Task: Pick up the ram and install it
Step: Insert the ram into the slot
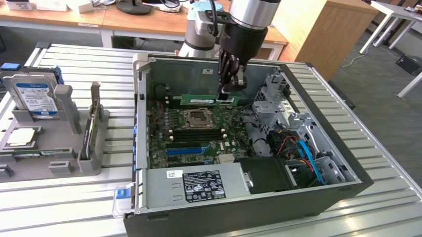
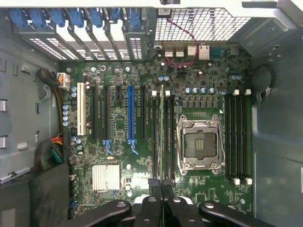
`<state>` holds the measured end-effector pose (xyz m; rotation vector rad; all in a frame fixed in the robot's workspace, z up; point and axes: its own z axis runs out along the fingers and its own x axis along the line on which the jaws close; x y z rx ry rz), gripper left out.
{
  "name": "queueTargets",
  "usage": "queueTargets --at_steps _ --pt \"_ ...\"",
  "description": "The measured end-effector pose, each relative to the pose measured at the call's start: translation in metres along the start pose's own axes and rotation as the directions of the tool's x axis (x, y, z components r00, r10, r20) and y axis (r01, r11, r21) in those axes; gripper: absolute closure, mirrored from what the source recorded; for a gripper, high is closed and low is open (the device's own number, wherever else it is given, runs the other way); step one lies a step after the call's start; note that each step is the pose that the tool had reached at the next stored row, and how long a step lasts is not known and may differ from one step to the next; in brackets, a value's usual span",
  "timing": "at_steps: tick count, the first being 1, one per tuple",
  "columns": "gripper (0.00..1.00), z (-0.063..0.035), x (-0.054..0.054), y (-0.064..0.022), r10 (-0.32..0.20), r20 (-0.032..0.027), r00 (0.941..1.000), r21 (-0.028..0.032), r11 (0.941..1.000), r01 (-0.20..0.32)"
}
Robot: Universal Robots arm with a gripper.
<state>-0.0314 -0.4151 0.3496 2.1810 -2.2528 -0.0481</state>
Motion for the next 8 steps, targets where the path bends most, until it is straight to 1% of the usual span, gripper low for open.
queueTargets --at_steps 3,8 --pt "0.88 0.0007 -0.0035 0.0002 0.000 0.0002 1.0000 0.0001 1.0000 0.000" --pt "0.88 0.0008 -0.0039 0.0001 0.000 0.0001 1.0000 0.0000 1.0000 0.000"
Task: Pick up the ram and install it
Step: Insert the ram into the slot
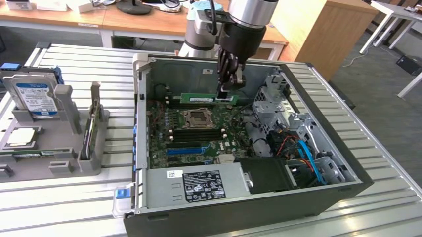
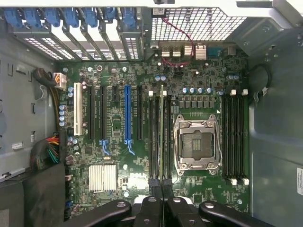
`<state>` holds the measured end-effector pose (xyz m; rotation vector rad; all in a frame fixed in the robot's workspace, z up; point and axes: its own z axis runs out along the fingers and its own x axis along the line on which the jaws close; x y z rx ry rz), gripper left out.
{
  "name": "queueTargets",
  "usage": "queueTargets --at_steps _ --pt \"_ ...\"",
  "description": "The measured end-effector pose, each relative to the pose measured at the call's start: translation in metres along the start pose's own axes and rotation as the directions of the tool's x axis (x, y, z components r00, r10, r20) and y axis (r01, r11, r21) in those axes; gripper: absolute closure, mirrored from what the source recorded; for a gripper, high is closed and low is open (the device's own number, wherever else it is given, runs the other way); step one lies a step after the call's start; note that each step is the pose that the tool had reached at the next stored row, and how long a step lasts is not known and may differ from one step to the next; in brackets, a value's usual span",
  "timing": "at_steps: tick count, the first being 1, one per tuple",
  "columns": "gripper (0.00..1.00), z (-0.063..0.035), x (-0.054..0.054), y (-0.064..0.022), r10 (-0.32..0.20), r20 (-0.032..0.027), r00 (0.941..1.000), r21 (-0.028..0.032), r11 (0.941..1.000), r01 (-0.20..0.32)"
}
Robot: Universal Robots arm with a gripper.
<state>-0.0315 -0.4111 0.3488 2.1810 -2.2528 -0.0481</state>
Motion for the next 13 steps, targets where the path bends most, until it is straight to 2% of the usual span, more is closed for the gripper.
queueTargets --at_steps 6,13 --pt "0.88 0.0066 0.000 -0.0001 0.000 0.0000 1.0000 0.0000 1.0000 0.000" --pt "0.88 0.0188 0.000 -0.0005 0.000 0.0001 1.0000 0.0000 1.0000 0.000"
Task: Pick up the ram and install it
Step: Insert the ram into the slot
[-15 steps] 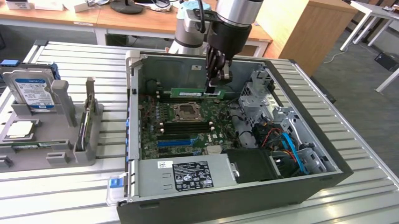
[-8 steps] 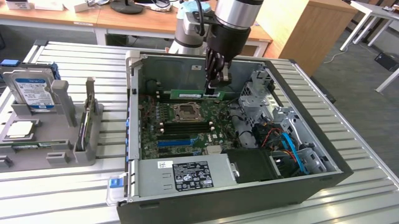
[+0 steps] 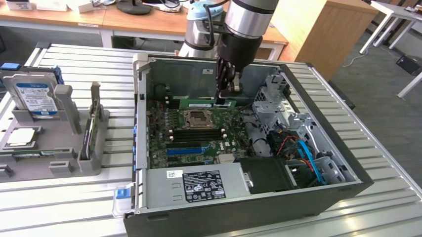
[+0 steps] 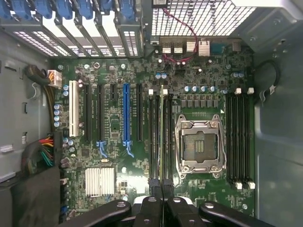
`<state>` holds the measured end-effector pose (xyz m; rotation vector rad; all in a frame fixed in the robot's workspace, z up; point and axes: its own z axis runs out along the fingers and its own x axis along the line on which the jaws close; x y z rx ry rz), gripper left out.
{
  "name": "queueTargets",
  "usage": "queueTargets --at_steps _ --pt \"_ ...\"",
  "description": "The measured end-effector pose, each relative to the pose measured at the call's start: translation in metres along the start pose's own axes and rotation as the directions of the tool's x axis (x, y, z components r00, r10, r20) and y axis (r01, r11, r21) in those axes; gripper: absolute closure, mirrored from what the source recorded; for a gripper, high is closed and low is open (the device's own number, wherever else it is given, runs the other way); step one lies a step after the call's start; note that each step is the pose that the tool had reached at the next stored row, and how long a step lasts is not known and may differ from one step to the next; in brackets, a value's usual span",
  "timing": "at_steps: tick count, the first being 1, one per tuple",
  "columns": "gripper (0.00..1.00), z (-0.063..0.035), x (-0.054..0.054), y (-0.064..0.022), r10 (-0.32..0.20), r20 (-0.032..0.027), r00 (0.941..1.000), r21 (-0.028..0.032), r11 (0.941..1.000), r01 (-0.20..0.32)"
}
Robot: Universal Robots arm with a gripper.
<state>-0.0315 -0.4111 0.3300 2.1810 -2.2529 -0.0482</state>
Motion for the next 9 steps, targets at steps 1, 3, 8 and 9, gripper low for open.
queueTargets --at_steps 1,3,8,9 --pt "0.88 0.0015 0.000 0.0000 0.000 -0.0001 1.0000 -0.0001 1.0000 0.000" --pt "0.88 0.0044 0.000 -0.0001 0.000 -0.0001 1.0000 -0.0001 1.0000 0.000" --pt "0.88 0.0114 0.000 -0.0003 0.000 -0.0001 1.0000 0.0000 1.0000 0.000" --pt "0.88 0.0128 0.000 -0.0003 0.000 -0.0001 1.0000 0.0000 1.0000 0.000"
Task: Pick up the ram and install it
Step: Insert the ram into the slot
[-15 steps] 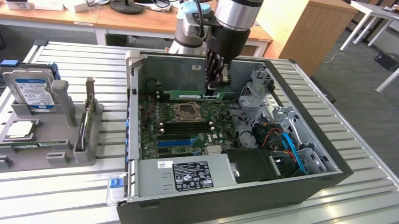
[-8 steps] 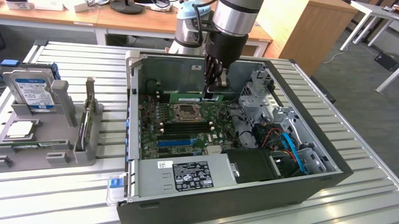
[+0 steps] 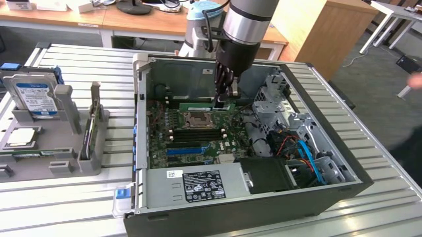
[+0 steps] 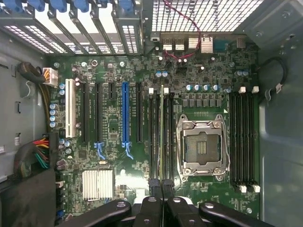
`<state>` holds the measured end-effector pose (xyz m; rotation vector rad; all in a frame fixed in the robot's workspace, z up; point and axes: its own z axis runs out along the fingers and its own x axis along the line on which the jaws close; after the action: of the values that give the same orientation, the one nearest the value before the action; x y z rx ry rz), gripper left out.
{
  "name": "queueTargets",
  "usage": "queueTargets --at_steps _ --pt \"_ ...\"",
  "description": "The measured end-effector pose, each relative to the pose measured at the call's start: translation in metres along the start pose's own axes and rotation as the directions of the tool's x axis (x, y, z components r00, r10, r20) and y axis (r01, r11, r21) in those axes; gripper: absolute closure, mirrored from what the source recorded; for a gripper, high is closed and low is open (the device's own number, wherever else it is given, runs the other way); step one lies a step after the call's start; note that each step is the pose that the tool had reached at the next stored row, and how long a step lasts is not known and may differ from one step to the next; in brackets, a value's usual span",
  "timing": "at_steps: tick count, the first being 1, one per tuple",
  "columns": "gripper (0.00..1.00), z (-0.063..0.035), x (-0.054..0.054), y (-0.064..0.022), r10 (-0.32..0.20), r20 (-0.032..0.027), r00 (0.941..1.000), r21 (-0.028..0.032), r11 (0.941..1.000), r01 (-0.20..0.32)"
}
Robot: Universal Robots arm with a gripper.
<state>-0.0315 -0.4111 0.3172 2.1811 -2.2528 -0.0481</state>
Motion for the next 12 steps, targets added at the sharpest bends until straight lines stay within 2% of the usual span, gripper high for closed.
queueTargets --at_steps 8,12 --pt "0.88 0.0114 0.000 -0.0003 0.000 0.0001 1.0000 -0.0001 1.0000 0.000" --pt "0.88 0.0125 0.000 -0.0003 0.000 -0.0001 1.0000 -0.0001 1.0000 0.000"
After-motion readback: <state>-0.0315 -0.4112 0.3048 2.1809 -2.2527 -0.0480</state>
